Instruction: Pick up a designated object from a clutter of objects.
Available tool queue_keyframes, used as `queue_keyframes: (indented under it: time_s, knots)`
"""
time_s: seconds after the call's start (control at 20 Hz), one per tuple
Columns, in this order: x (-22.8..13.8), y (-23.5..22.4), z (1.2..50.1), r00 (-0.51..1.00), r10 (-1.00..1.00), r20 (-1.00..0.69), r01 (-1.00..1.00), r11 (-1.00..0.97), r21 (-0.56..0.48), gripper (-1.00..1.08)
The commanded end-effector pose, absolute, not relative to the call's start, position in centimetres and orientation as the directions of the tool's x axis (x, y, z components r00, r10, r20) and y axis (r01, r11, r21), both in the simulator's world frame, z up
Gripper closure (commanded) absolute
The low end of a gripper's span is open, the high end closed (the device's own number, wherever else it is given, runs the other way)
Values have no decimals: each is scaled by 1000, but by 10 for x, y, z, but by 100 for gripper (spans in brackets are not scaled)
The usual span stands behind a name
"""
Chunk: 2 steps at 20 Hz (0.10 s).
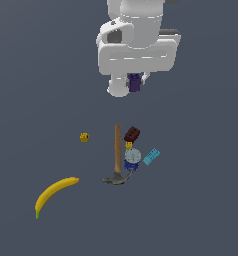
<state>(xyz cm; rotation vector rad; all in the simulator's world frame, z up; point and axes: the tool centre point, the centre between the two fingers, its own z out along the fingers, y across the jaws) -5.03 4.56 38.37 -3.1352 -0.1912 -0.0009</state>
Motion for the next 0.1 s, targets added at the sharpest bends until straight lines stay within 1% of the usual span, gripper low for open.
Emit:
queue_keyframes:
  time_s: [0.0, 0.05]
  knots:
    - [-50, 44, 387, 993, 122, 0, 122, -993, 0, 108]
    - [-50, 44, 387, 993, 122, 0, 122, -993, 0, 108]
